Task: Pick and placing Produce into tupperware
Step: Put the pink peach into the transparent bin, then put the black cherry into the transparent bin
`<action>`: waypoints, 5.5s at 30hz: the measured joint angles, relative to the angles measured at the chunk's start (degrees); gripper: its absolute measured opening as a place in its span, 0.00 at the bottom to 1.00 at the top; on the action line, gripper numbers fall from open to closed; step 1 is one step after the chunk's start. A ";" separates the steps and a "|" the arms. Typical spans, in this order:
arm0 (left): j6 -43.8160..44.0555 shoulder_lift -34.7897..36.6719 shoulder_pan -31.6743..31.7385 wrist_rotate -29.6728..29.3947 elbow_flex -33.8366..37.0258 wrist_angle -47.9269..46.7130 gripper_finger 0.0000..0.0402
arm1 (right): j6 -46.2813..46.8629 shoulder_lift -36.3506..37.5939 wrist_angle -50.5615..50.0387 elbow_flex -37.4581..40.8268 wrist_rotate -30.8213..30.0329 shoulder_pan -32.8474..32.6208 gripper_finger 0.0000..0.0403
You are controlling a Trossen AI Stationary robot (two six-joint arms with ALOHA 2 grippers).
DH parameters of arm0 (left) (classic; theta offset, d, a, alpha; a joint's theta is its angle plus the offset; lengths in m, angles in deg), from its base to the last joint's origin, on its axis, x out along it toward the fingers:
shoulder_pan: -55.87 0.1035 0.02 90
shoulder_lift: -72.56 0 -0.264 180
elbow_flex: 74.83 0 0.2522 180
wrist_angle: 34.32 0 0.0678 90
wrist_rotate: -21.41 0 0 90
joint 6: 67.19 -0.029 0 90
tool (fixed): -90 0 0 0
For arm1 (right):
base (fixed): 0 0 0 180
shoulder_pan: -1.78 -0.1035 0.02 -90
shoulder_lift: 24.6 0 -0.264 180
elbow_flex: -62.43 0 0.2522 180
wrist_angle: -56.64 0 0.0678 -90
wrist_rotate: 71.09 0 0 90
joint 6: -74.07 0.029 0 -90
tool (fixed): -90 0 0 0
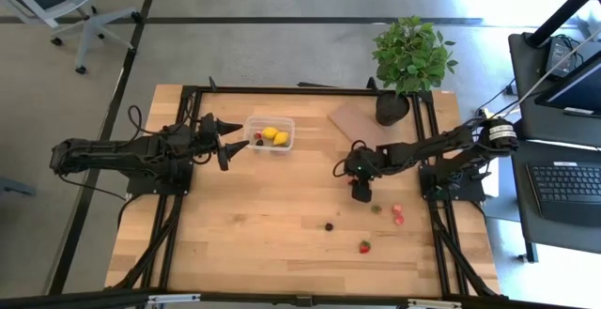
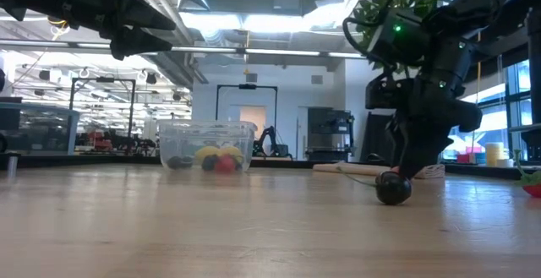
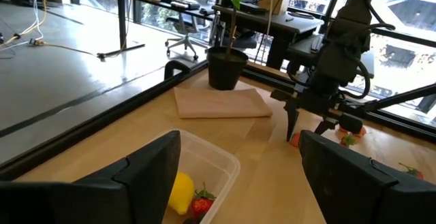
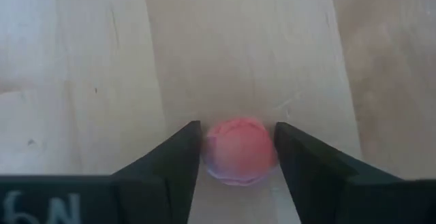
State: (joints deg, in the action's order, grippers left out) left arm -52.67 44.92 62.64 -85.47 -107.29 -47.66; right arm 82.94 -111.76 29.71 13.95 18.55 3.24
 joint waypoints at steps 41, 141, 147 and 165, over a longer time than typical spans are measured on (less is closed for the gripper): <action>0.00 0.02 0.02 0.02 0.00 0.00 0.72 | -9.37 -29.25 -14.55 -67.32 -2.92 10.58 0.19; 0.46 -0.09 0.02 0.02 0.00 -2.58 0.72 | 2.98 -20.40 -1.29 -24.42 -2.75 -25.05 0.60; 0.46 -0.11 0.02 0.02 0.00 -2.60 0.72 | 2.97 -20.85 -1.32 -24.61 -2.93 -25.03 0.57; 0.49 -0.09 0.01 0.02 0.00 -2.59 0.72 | 2.62 -19.82 -5.44 -26.29 -1.58 -22.18 0.28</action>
State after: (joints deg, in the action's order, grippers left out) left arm -52.18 44.83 62.65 -85.45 -107.29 -50.25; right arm 85.56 -131.57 24.27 -12.34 16.97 -18.94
